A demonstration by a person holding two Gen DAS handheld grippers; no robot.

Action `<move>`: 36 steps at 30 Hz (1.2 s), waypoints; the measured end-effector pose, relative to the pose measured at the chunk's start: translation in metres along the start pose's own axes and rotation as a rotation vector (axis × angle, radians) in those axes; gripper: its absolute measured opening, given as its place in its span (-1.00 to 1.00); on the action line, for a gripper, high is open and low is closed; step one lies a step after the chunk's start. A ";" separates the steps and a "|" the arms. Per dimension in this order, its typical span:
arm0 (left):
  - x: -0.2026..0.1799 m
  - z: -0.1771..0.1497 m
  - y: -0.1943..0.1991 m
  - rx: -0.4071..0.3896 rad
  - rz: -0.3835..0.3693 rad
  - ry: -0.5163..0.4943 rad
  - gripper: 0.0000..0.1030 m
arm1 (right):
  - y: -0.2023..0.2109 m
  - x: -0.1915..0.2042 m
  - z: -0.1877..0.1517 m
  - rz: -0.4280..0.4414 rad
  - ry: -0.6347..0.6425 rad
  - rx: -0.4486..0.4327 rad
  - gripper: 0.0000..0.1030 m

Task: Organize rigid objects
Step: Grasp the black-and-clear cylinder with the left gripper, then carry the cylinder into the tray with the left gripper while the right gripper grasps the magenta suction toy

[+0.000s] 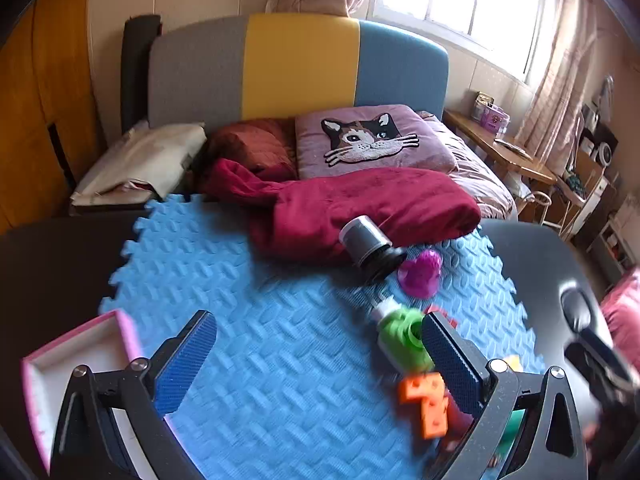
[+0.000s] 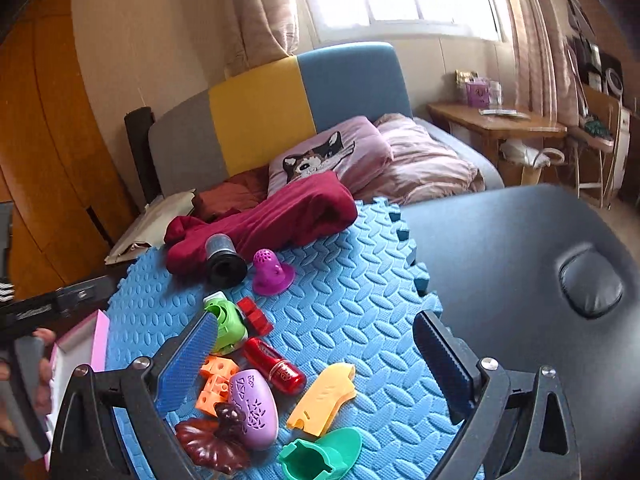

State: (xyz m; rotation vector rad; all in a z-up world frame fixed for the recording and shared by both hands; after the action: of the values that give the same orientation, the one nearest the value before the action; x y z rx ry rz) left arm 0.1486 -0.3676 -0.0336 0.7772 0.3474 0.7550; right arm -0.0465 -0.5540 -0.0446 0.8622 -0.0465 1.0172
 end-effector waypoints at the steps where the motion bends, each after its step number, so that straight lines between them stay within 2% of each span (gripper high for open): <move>1: -0.001 0.005 -0.009 0.014 -0.011 0.016 1.00 | 0.001 0.000 0.001 0.008 -0.005 -0.003 0.94; 7: -0.012 0.034 -0.057 0.068 -0.063 0.059 0.97 | 0.001 -0.001 0.001 0.056 -0.031 0.022 0.94; 12: -0.023 0.054 -0.092 0.105 -0.060 0.055 0.93 | 0.001 0.001 -0.001 0.086 -0.043 0.047 0.94; 15: -0.027 0.062 -0.114 0.133 -0.055 0.052 0.84 | 0.000 0.001 -0.002 0.107 -0.050 0.062 0.94; 17: -0.029 0.064 -0.130 0.159 -0.066 0.063 0.53 | -0.001 0.000 -0.003 0.115 -0.061 0.073 0.94; 20: -0.035 0.064 -0.150 0.200 -0.060 0.058 0.35 | -0.004 -0.004 -0.004 0.129 -0.089 0.099 0.94; 21: -0.037 0.061 -0.157 0.214 -0.061 0.056 0.17 | -0.007 -0.006 -0.005 0.127 -0.099 0.110 0.94; 22: -0.038 0.057 -0.164 0.241 -0.078 0.060 -0.14 | -0.009 -0.008 -0.005 0.124 -0.107 0.118 0.94; 23: -0.038 0.056 -0.166 0.238 -0.082 0.070 -0.15 | -0.010 -0.010 -0.005 0.118 -0.116 0.123 0.92; 27: -0.028 0.052 -0.140 0.168 -0.068 0.079 -0.15 | -0.010 -0.020 -0.003 0.108 -0.157 0.125 0.80; 31: -0.020 0.047 -0.090 0.080 -0.027 0.021 -0.15 | -0.010 -0.031 -0.001 0.098 -0.201 0.124 0.73; 36: -0.007 0.025 -0.033 0.018 -0.021 0.014 -0.15 | -0.016 -0.042 -0.002 0.069 -0.248 0.149 0.53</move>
State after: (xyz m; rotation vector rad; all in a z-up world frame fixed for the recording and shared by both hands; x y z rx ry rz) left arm 0.1735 -0.4007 -0.0409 0.7847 0.3744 0.7387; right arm -0.0586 -0.5869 -0.0731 1.1269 -0.2140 0.9825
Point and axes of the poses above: each gripper's, at about its wrist camera, not at the fingertips, and y roughly against the way its jaws point, x to its left, z to its top, the point moved 3 cm from there along -y, roughly the way its jaws point, and after that the axes turned 10 degrees about -y, right-handed, at the moved point
